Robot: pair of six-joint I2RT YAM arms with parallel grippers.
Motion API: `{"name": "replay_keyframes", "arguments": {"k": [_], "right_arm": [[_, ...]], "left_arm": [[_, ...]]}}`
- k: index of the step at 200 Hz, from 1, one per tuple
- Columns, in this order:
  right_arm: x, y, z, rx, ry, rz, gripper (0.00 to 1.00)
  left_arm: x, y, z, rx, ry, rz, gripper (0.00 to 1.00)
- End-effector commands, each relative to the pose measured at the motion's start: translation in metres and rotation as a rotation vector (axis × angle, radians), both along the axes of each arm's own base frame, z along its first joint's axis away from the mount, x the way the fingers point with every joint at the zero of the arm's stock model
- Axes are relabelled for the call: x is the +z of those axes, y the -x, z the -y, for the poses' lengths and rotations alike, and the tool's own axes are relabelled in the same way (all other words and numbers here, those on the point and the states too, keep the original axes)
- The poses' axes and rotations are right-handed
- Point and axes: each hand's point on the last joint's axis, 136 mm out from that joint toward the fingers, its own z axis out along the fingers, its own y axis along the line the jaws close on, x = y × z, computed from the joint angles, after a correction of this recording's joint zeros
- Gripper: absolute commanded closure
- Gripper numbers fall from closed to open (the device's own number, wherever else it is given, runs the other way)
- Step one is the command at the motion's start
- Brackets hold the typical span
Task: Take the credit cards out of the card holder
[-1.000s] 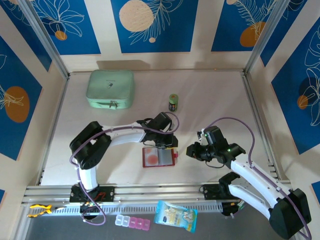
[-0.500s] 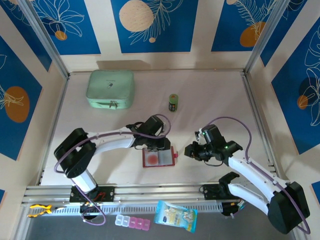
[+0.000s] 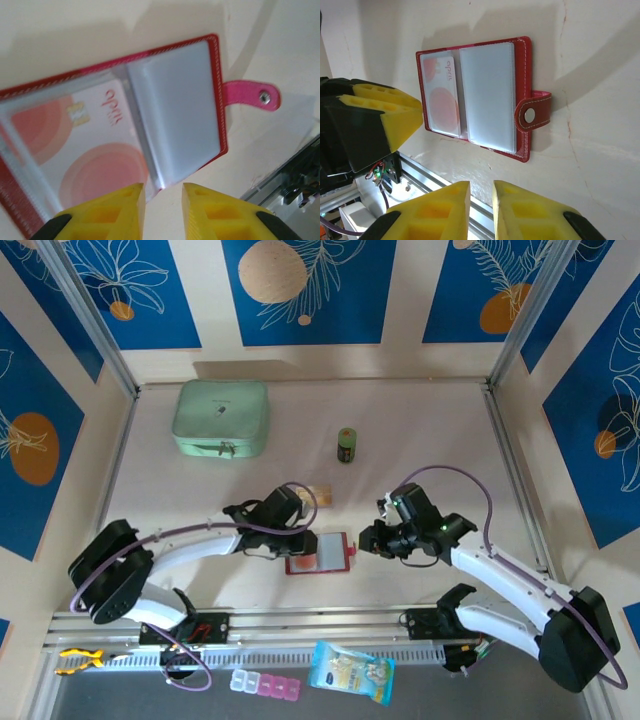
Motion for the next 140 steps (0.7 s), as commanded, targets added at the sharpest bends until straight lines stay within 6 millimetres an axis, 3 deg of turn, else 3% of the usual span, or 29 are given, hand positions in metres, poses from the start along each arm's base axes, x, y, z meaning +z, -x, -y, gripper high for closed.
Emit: {"name": "replay_keyframes", "arguments": {"k": [1, 38, 76, 103, 140], "right_arm": [[0.009, 0.006, 0.001, 0.040, 0.033, -0.012, 0.81], [0.023, -0.011, -0.008, 0.057, 0.010, 0.078, 0.80], [0.030, -0.032, -0.030, 0.069, 0.015, 0.154, 0.80], [0.031, -0.036, -0.046, 0.120, 0.019, 0.173, 0.80], [0.009, -0.026, -0.063, 0.167, 0.045, 0.096, 0.80]], "left_arm": [[0.005, 0.004, -0.021, -0.029, -0.070, 0.050, 0.74], [0.015, 0.005, -0.042, -0.017, -0.126, 0.104, 0.74], [0.031, -0.012, -0.056, 0.004, -0.196, 0.215, 0.75], [0.049, -0.024, -0.039, 0.008, -0.123, 0.249, 0.75], [0.038, -0.020, -0.032, 0.076, -0.024, 0.212, 0.76]]}}
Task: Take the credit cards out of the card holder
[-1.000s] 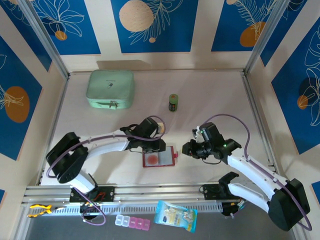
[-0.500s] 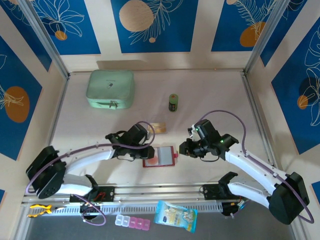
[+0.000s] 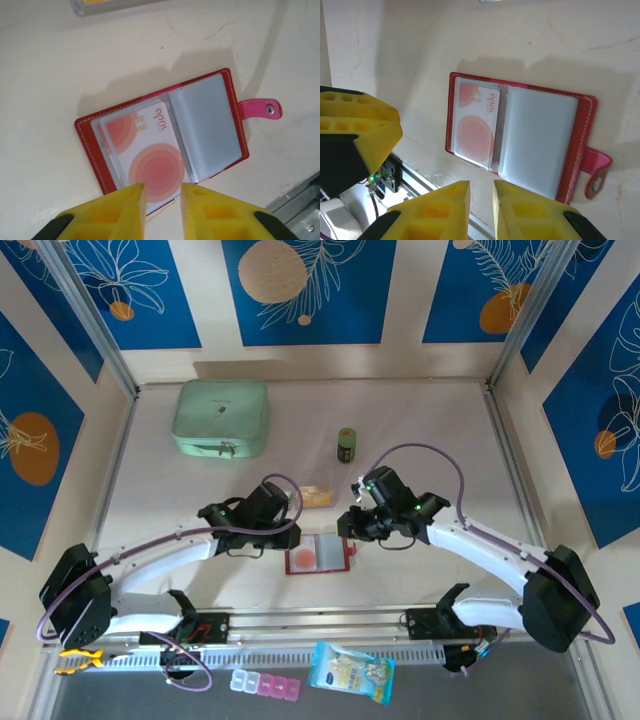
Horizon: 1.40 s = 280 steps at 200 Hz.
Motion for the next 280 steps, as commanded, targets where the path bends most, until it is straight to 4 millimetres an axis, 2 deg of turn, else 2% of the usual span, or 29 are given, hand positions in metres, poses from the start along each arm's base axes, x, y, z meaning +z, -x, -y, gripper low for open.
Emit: {"name": "replay_keyframes", "arguments": {"k": [1, 14, 37, 62, 91, 108, 128, 153, 188, 240, 280], "right_arm": [[-0.006, 0.005, -0.012, 0.037, 0.010, -0.016, 0.80], [-0.015, 0.010, -0.014, 0.039, 0.040, -0.046, 0.80], [-0.035, 0.019, -0.017, 0.029, 0.076, -0.100, 0.80], [-0.051, 0.024, -0.024, 0.022, 0.064, -0.133, 0.80], [-0.053, 0.028, -0.040, 0.053, 0.034, -0.162, 0.80], [-0.058, 0.028, -0.044, 0.054, 0.059, -0.173, 0.80], [-0.060, 0.030, -0.053, 0.065, 0.054, -0.203, 0.80], [-0.060, 0.026, -0.060, 0.069, 0.055, -0.194, 0.80], [-0.058, 0.020, -0.066, 0.064, 0.052, -0.192, 0.80], [-0.063, 0.009, -0.073, 0.048, 0.049, -0.201, 0.80], [-0.070, 0.007, -0.074, 0.052, 0.070, -0.217, 0.80]], "left_arm": [[0.001, -0.001, 0.004, 0.039, 0.079, -0.001, 0.76], [-0.003, 0.003, -0.001, 0.034, 0.074, 0.000, 0.75], [-0.008, 0.004, -0.025, 0.056, -0.050, 0.011, 0.75], [-0.015, 0.010, -0.023, 0.077, 0.003, -0.016, 0.75], [-0.017, 0.009, -0.027, 0.111, 0.003, -0.013, 0.75], [-0.017, 0.008, -0.021, 0.091, 0.031, -0.016, 0.75], [-0.026, 0.009, -0.031, 0.117, -0.032, -0.050, 0.76], [-0.034, 0.014, -0.013, 0.080, 0.035, -0.109, 0.79], [-0.045, 0.018, 0.008, 0.124, 0.171, -0.194, 0.85], [-0.051, 0.019, -0.006, 0.153, 0.103, -0.191, 0.85], [-0.053, 0.019, 0.012, 0.139, 0.196, -0.226, 0.86]]}}
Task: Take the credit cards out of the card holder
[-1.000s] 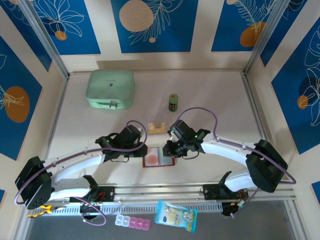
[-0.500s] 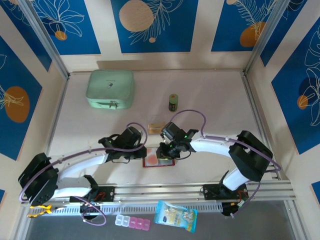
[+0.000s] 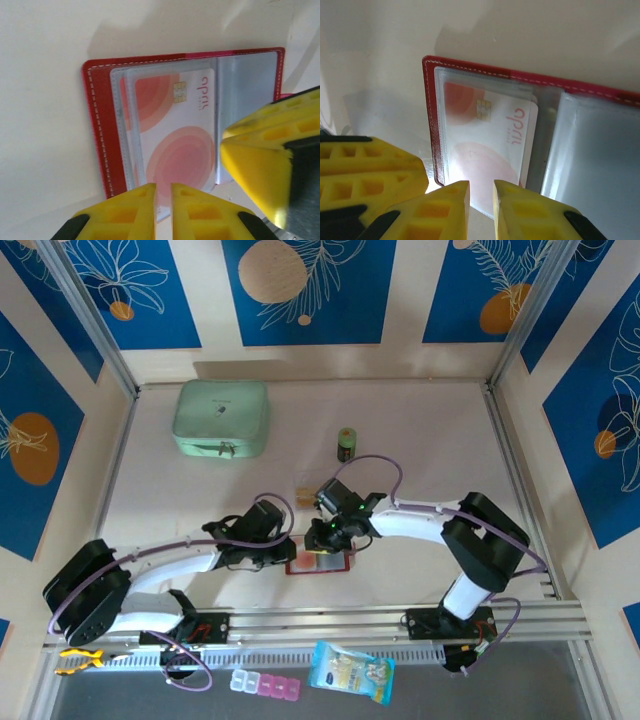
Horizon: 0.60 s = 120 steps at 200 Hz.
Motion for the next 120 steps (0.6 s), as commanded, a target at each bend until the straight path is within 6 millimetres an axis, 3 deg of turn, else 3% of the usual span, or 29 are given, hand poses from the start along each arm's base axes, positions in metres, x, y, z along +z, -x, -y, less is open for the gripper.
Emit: {"name": "replay_keyframes", "arguments": {"k": [1, 19, 64, 120], "right_arm": [[0.001, -0.002, -0.004, 0.004, -0.005, -0.018, 0.80], [0.000, -0.003, -0.004, 0.003, 0.003, -0.016, 0.80], [-0.005, -0.001, 0.006, -0.005, 0.053, -0.017, 0.76], [-0.009, 0.000, 0.004, 0.004, 0.050, -0.024, 0.76]], "left_arm": [[0.003, -0.002, 0.016, 0.000, 0.088, -0.022, 0.86], [-0.001, -0.002, 0.019, 0.004, 0.103, -0.036, 0.87], [-0.016, 0.001, -0.001, 0.035, -0.003, -0.048, 0.88], [-0.025, 0.006, -0.006, 0.033, -0.036, -0.070, 0.89]]}}
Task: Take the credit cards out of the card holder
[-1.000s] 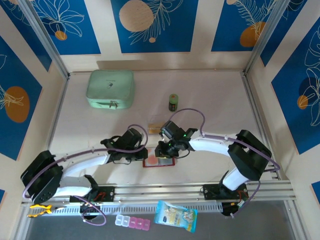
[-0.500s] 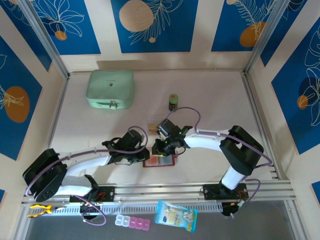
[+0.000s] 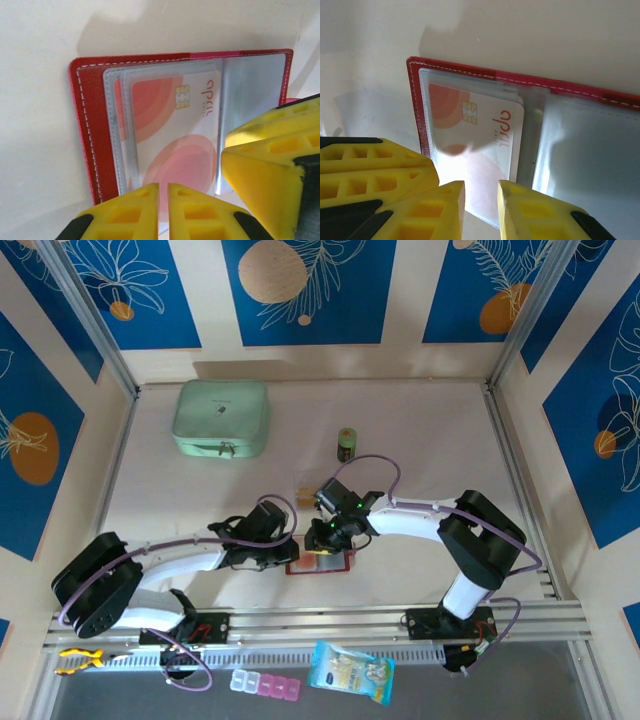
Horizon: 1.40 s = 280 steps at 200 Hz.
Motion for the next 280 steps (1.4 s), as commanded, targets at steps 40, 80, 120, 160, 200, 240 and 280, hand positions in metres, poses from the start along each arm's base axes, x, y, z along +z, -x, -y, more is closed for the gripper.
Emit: {"name": "replay_keyframes", "arguments": {"k": [40, 80, 120, 160, 200, 240, 280], "right_arm": [[-0.007, -0.001, -0.001, 0.008, 0.023, -0.012, 0.77], [-0.011, 0.000, 0.002, 0.007, 0.033, -0.016, 0.77], [-0.017, 0.000, 0.005, 0.003, 0.052, -0.018, 0.77], [-0.016, -0.002, 0.011, -0.001, 0.087, 0.000, 0.77], [-0.012, -0.004, 0.016, 0.004, 0.112, 0.022, 0.77], [-0.009, -0.004, 0.019, 0.007, 0.119, 0.033, 0.77], [-0.002, -0.005, 0.018, 0.004, 0.108, 0.043, 0.77]], "left_arm": [[-0.017, 0.006, -0.015, 0.018, -0.068, -0.041, 0.89], [-0.021, 0.009, -0.016, 0.016, -0.081, -0.057, 0.89], [-0.024, 0.011, -0.017, 0.015, -0.086, -0.066, 0.89], [-0.026, 0.013, -0.021, 0.018, -0.093, -0.068, 0.89], [-0.022, 0.013, -0.020, 0.017, -0.083, -0.059, 0.89], [-0.014, 0.011, -0.022, 0.020, -0.082, -0.041, 0.89], [-0.005, 0.008, -0.020, 0.018, -0.074, -0.021, 0.89]]}}
